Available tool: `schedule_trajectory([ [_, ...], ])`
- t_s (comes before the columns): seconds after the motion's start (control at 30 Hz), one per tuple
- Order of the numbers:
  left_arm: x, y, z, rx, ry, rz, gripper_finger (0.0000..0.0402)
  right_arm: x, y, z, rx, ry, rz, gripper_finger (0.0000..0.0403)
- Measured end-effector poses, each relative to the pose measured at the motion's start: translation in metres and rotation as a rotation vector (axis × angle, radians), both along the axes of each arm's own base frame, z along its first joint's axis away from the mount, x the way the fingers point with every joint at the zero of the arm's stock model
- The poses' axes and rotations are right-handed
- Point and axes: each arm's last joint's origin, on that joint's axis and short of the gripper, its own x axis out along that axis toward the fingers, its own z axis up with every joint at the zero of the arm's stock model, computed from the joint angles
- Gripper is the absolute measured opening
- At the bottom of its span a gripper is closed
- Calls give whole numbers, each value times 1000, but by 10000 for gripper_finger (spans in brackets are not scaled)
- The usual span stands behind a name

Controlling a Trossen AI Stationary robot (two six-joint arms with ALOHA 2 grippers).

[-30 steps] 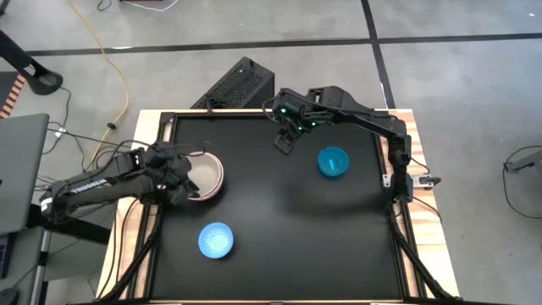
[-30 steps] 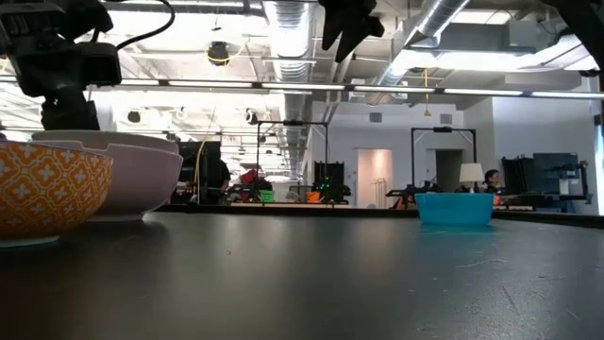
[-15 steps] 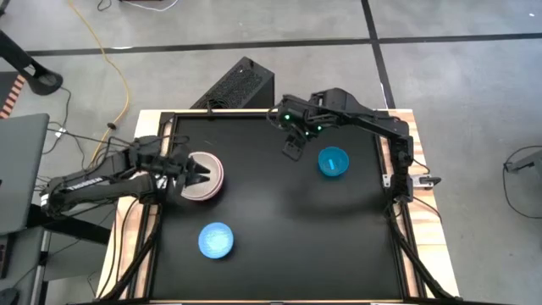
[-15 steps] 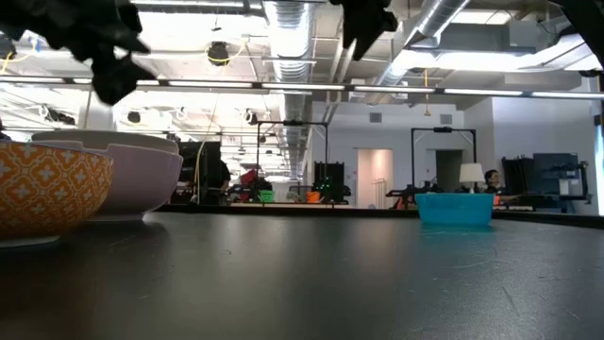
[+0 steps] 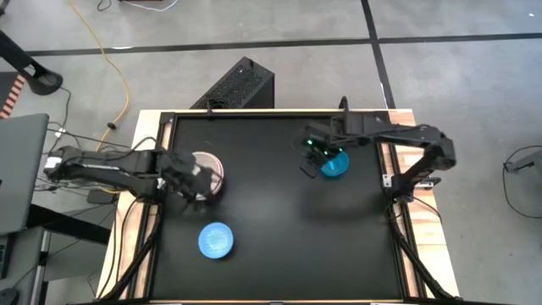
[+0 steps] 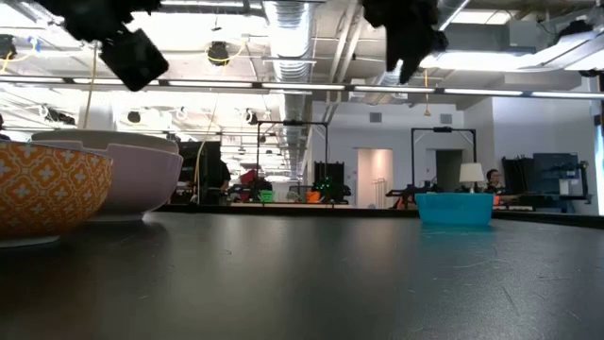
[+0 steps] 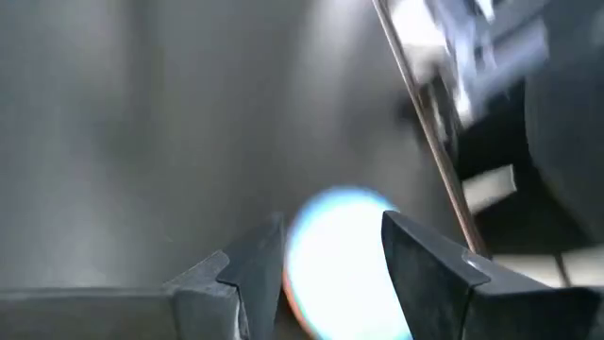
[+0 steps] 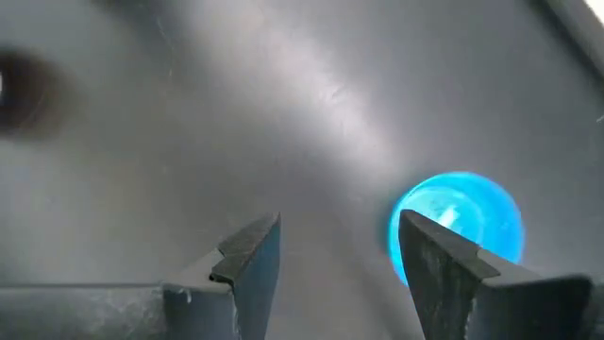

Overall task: Nest bowls inside each other
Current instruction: Stack the blue patterned bowl on top of the gray bowl

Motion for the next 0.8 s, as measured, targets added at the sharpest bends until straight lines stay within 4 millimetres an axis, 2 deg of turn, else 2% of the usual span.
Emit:
schedule_trajectory([
  [0.13,1,-18,-8,130,193,-141,169,-13,9,-24,47,-39,-25,218],
  [0.3,17,-39,-17,271,208,-177,169,-20,19,-45,62,-92,-16,218],
  [0.57,42,-67,-48,405,267,-191,169,-21,32,-62,63,-111,50,218],
  [0.8,60,-75,-77,431,350,-176,169,-16,39,-68,36,-83,140,218],
])
